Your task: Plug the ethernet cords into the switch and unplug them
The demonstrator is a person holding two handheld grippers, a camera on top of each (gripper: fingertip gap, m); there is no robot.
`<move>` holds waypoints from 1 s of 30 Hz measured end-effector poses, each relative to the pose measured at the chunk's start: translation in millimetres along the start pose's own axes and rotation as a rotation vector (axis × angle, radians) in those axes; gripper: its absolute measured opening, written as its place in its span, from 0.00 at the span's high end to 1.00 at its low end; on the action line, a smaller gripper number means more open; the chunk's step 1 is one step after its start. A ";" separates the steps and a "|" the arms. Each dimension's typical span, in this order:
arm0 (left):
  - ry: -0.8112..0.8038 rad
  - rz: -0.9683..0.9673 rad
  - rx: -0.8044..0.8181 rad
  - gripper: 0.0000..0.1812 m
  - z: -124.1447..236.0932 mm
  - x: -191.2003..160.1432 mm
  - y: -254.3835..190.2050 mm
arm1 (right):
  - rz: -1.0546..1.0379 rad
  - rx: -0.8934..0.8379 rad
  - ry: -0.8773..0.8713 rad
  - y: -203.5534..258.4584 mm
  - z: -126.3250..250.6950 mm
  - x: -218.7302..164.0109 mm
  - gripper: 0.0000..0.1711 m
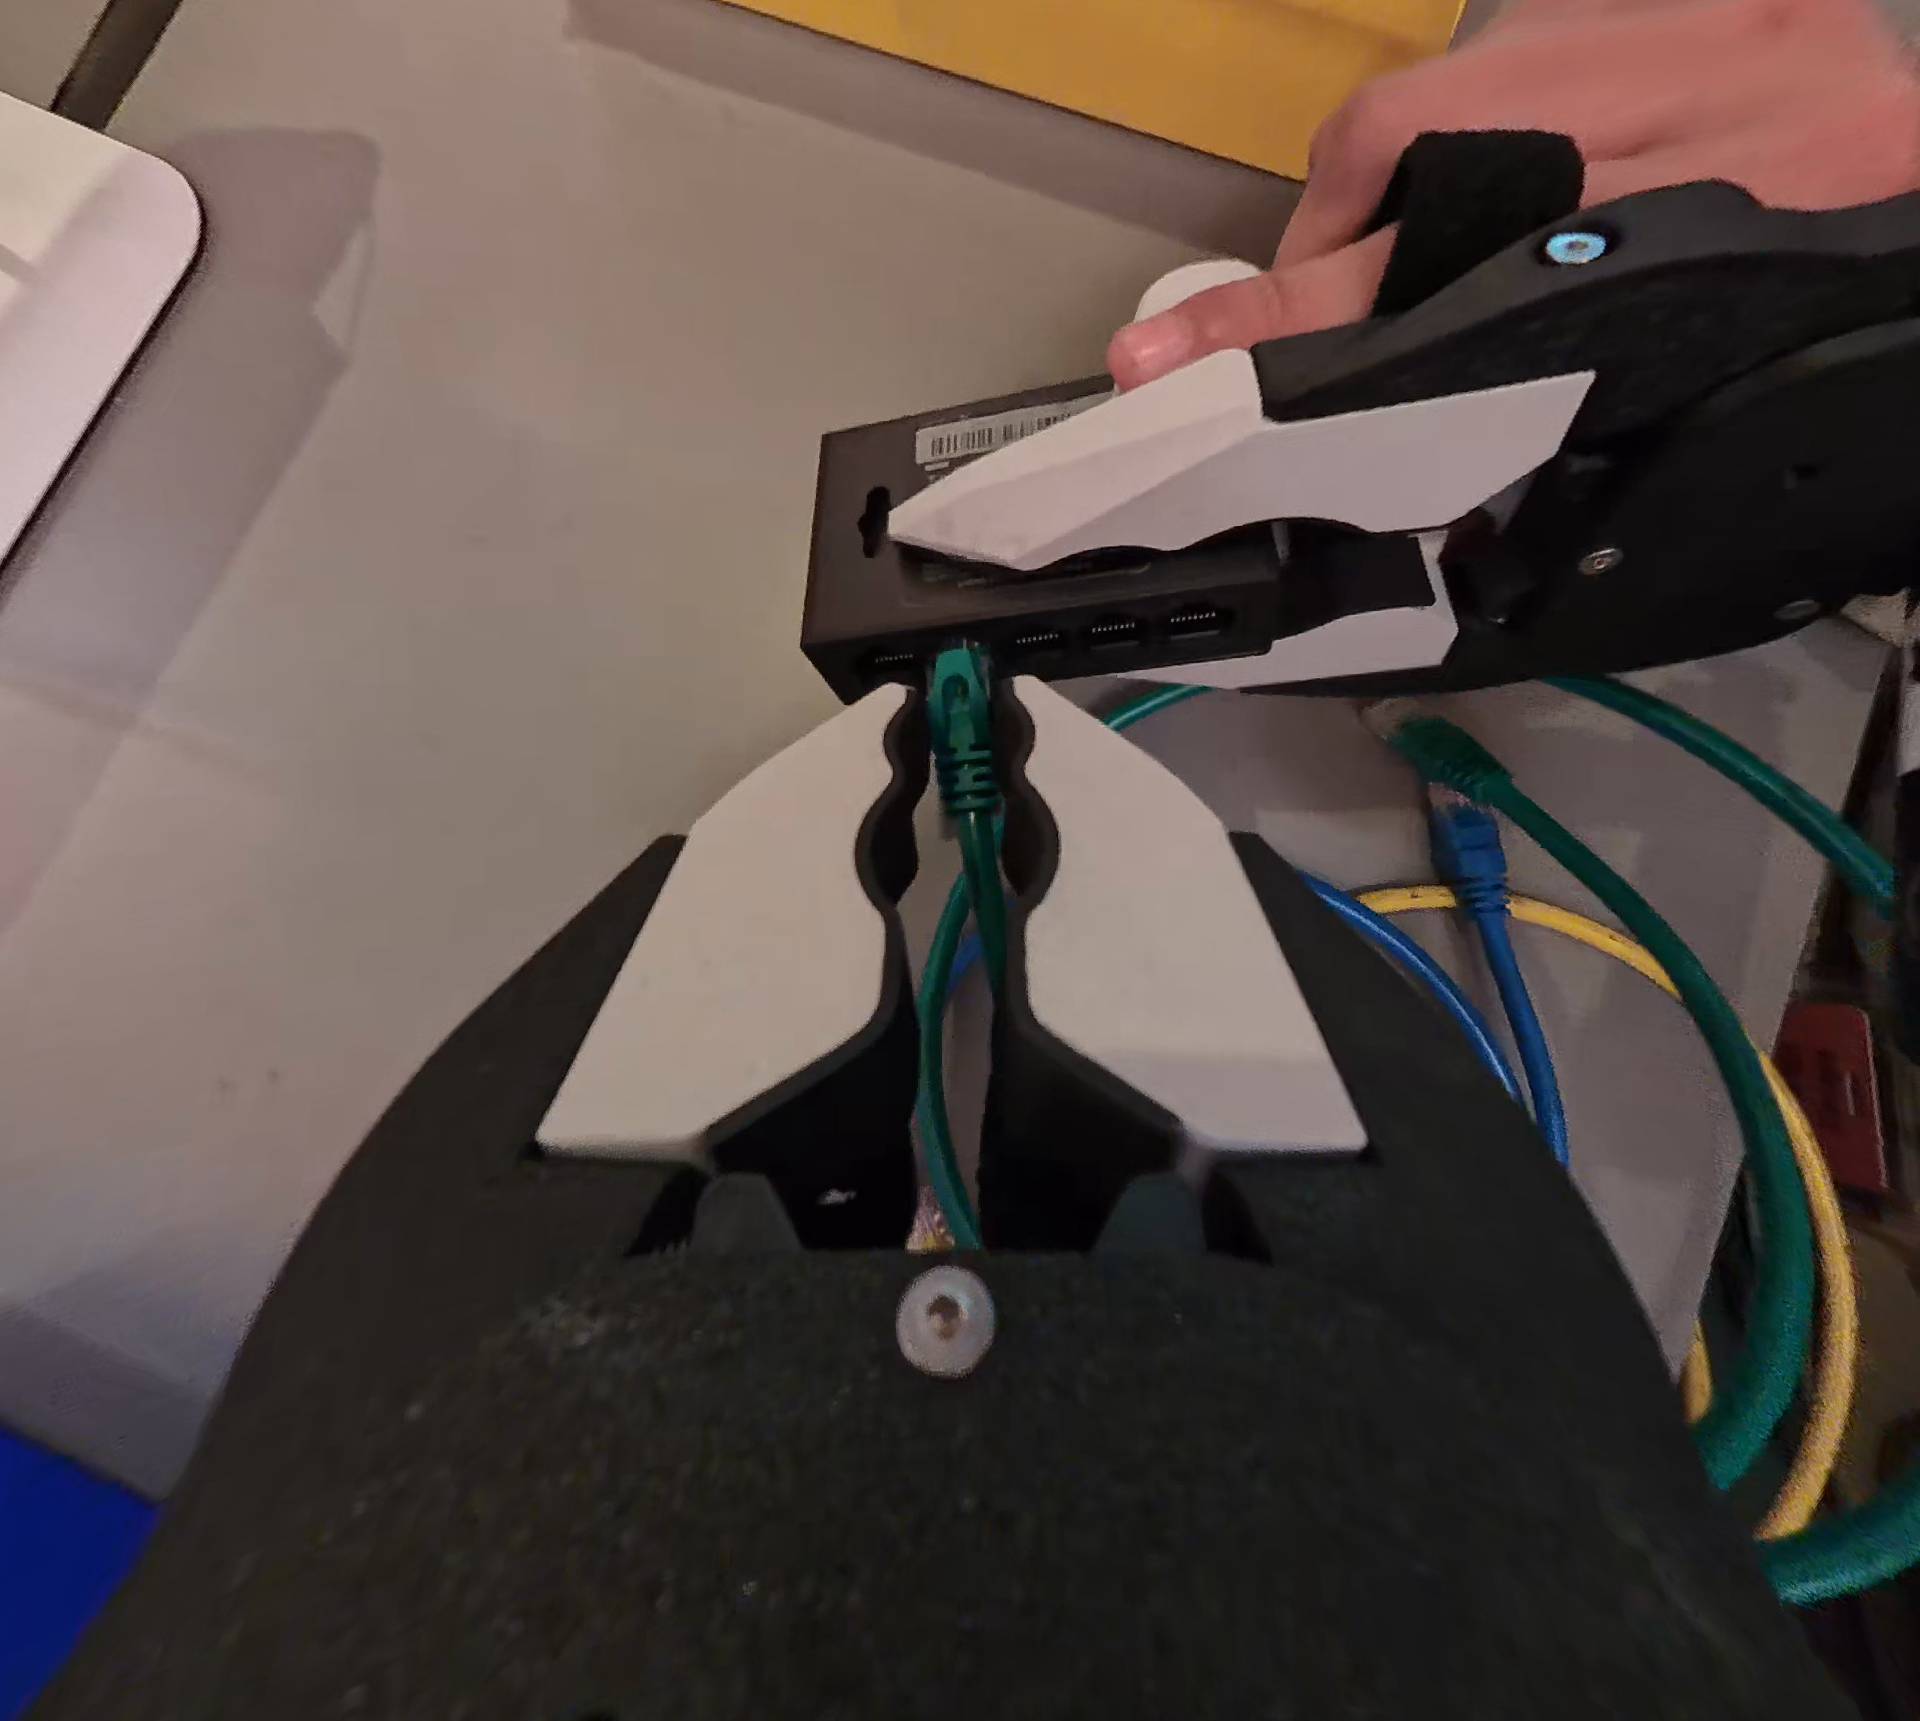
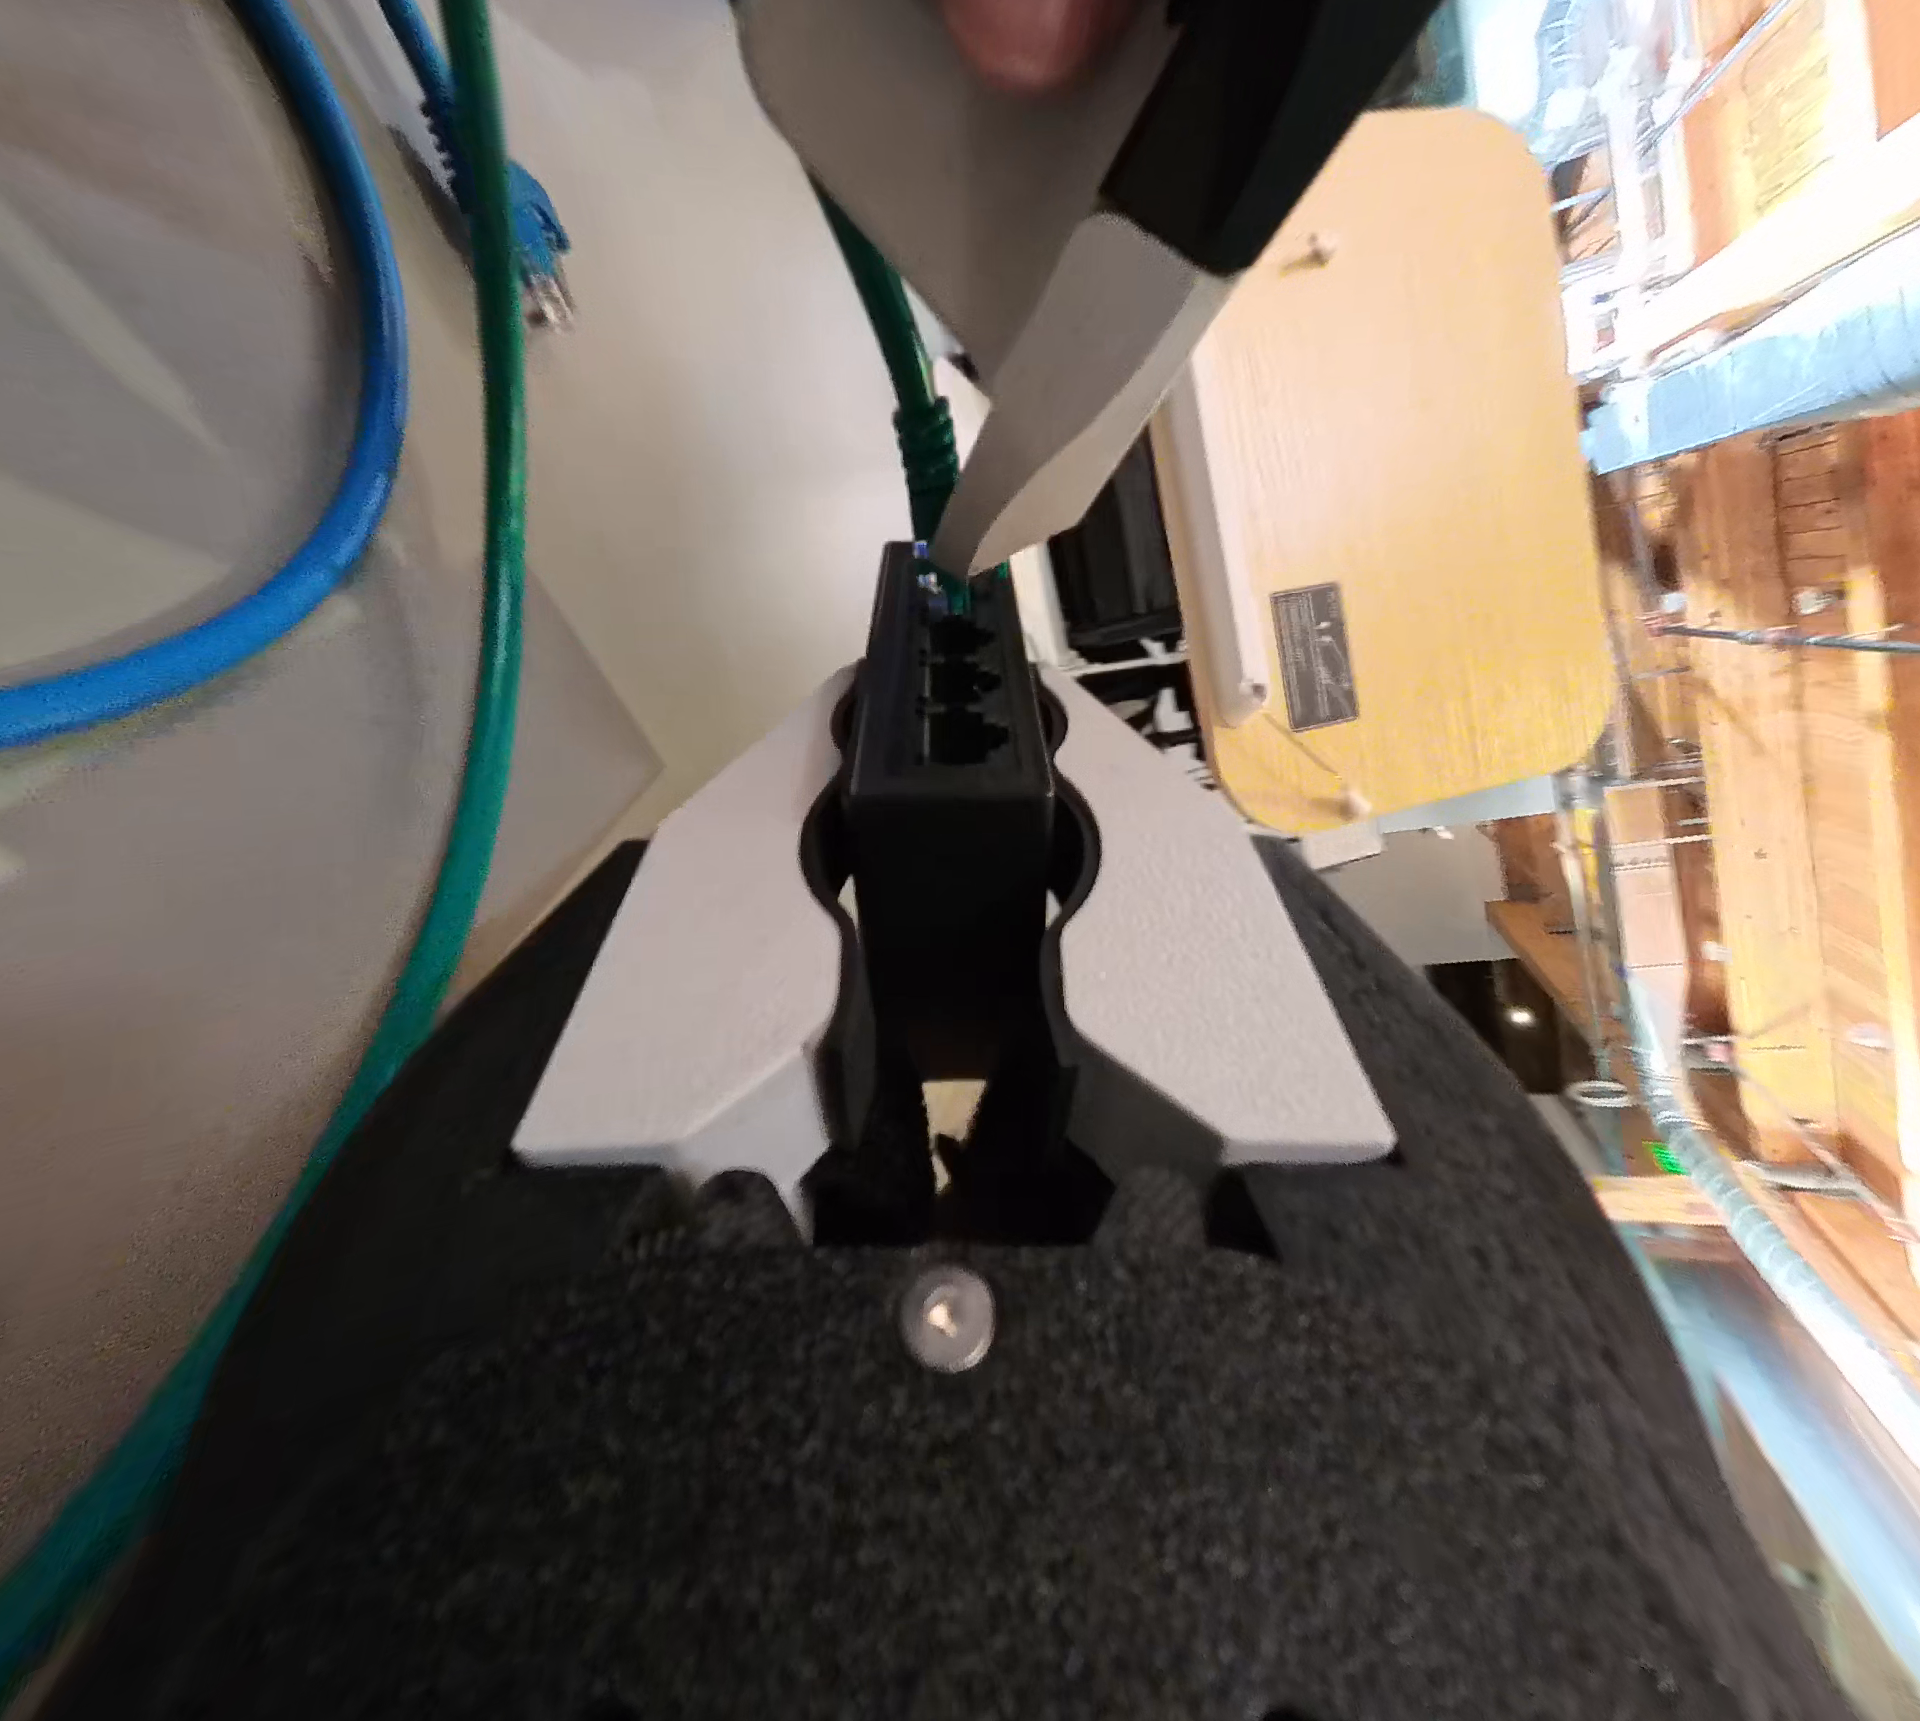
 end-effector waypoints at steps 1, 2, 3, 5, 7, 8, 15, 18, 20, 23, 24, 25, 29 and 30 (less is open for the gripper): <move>0.008 0.002 0.001 0.93 0.3 -1.5 -0.3 | -0.015 0.018 0.005 1.7 -0.7 0.4 0.84; 0.008 0.016 0.000 0.94 0.4 -2.9 -0.8 | -0.020 0.023 0.011 2.4 -1.4 0.0 0.83; 0.008 0.036 -0.010 0.93 0.8 -4.7 -1.2 | -0.025 0.036 0.015 3.9 -1.2 0.2 0.83; -0.030 0.076 -0.081 0.94 8.4 -7.5 -5.5 | -0.035 0.036 0.247 0.0 -11.5 -33.7 0.84; -0.104 0.155 -0.022 0.94 22.7 -8.8 3.2 | -0.134 0.021 0.203 -14.2 -10.6 -53.5 0.84; -0.117 0.177 0.010 0.94 29.8 -11.1 9.7 | -0.161 0.003 0.137 -21.2 -5.3 -43.7 0.85; 0.000 -0.018 0.217 0.94 34.5 -34.0 17.3 | -0.114 -0.046 0.010 -11.9 4.6 6.2 0.84; 0.098 -0.015 0.189 0.94 14.2 -54.3 13.9 | -0.121 -0.035 0.008 -8.5 3.3 7.0 0.84; 0.082 0.033 0.254 0.94 9.5 -60.6 21.2 | -0.140 -0.041 -0.003 -11.1 4.2 6.3 0.84; -0.023 0.140 0.269 0.89 22.6 -56.8 23.6 | -0.173 -0.048 -0.012 -19.3 6.9 3.4 0.84; -0.061 0.169 0.266 0.87 32.0 -52.9 20.6 | -0.190 -0.057 -0.020 -22.9 8.3 2.5 0.84; -0.092 0.188 0.275 0.86 43.4 -49.2 15.9 | -0.218 -0.049 -0.026 -25.7 9.4 1.8 0.84; -0.225 0.280 0.279 0.86 86.5 -44.0 -36.4 | -0.332 0.016 -0.034 -42.5 13.9 -4.0 0.84; -0.258 0.302 0.257 0.86 91.2 -47.5 -55.6 | -0.369 0.031 -0.034 -56.1 17.3 -6.6 0.84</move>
Point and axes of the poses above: each gripper's, where its closed fingertips meet, z back along the fingers, x out of its top, y = z × x across the jaws, the point moved 6 cm from there along z, back along the fingers, and after that the axes turned 5 degrees about -z, right-handed, at the moved point
